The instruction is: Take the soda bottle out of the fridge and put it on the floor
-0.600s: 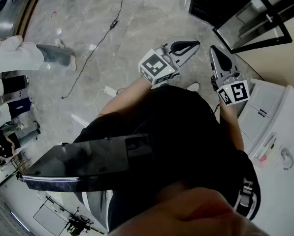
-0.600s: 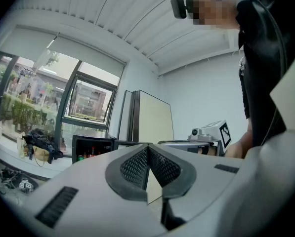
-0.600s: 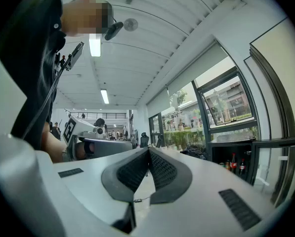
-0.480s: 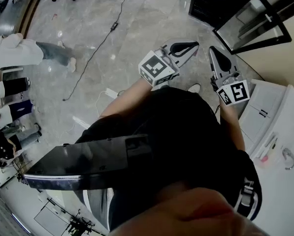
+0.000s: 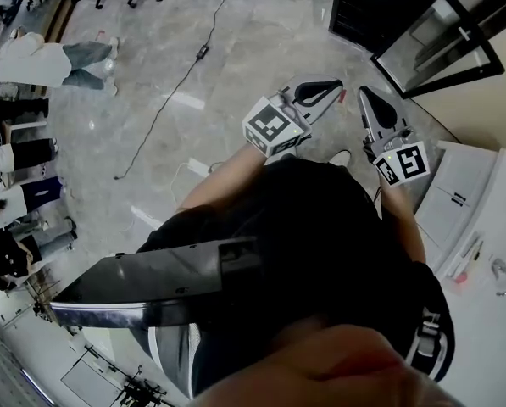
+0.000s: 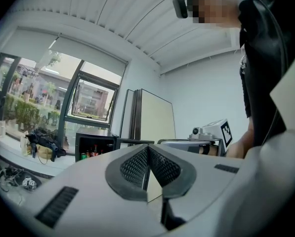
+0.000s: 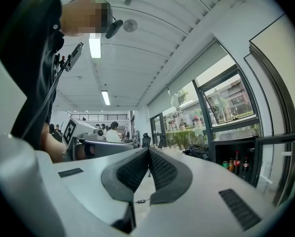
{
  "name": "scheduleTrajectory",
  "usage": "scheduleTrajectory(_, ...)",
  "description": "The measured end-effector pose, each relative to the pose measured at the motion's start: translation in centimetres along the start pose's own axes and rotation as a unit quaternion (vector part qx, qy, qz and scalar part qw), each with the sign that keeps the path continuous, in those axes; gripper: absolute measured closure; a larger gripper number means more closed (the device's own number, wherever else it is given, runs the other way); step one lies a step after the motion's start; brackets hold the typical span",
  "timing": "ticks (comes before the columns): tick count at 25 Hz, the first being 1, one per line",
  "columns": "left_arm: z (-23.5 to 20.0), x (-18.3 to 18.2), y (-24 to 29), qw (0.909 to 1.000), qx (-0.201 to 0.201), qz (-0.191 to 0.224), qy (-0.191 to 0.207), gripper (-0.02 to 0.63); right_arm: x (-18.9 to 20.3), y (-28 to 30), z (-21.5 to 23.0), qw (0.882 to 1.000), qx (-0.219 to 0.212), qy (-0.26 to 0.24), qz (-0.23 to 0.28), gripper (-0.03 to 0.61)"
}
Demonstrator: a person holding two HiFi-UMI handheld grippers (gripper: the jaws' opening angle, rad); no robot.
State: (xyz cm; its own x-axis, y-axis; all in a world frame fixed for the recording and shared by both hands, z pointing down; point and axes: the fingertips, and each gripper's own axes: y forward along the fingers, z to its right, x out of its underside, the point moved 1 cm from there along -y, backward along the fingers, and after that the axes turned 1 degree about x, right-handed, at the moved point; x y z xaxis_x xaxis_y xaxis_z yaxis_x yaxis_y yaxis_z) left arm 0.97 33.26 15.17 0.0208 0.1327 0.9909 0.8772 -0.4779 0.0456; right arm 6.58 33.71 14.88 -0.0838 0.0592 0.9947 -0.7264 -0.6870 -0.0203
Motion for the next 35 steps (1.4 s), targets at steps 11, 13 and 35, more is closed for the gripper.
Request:
scheduleTrajectory(11,-1.2,-0.1,-2.5,0.9996,0.014,0.016,-0.017,0.614,1.2,1.6,-2.9,1.0,-0.019,-0.001,-0.007,0.568)
scheduleTrajectory(13,-1.6,0.1,-3.2,0.9996,0.018,0.016,-0.012,0.614,1.5,2.2,-3.4,1.0,-0.012,0.001,-0.006,0.568)
scheduleTrajectory(35,-5.6,0.3,-4.6,0.9984,0.053,0.019,-0.007,0.614,2.0,6.2,-3.7,0.999,0.042,-0.014,0.001,0.568)
